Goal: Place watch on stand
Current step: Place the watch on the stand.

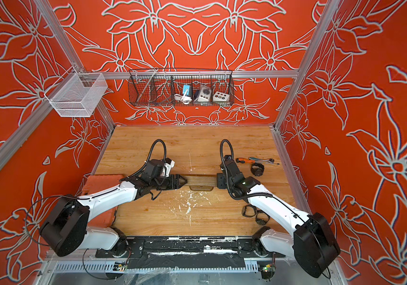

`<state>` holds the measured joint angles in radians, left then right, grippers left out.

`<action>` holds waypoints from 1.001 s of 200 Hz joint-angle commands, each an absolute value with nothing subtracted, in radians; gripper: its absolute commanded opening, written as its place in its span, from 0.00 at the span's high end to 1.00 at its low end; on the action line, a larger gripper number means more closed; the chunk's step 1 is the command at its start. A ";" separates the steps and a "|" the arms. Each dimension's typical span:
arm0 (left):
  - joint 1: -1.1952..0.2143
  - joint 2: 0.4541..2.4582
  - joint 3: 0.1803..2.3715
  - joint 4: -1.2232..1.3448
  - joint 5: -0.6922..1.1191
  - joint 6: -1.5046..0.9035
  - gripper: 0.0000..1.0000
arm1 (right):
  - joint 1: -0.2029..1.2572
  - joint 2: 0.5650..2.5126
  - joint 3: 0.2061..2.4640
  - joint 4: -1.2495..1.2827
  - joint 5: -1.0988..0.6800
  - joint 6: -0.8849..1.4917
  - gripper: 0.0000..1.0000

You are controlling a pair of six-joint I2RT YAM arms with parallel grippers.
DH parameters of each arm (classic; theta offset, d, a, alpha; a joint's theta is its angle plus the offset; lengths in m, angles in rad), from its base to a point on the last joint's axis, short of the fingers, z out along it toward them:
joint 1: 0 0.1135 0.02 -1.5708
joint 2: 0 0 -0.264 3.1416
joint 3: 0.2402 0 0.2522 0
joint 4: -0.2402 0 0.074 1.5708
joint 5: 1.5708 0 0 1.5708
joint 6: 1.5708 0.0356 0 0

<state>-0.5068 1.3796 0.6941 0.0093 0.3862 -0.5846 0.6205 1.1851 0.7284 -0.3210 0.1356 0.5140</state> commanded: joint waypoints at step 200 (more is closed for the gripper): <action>-0.528 1.346 0.683 0.018 0.348 -0.589 0.24 | 0.843 1.339 0.797 -0.142 0.232 0.568 0.51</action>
<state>-0.5240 1.3773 0.6933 0.0093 0.3691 -0.5854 0.8307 1.3380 0.7677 -0.1474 0.2054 0.5476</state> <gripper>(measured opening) 0.760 0.572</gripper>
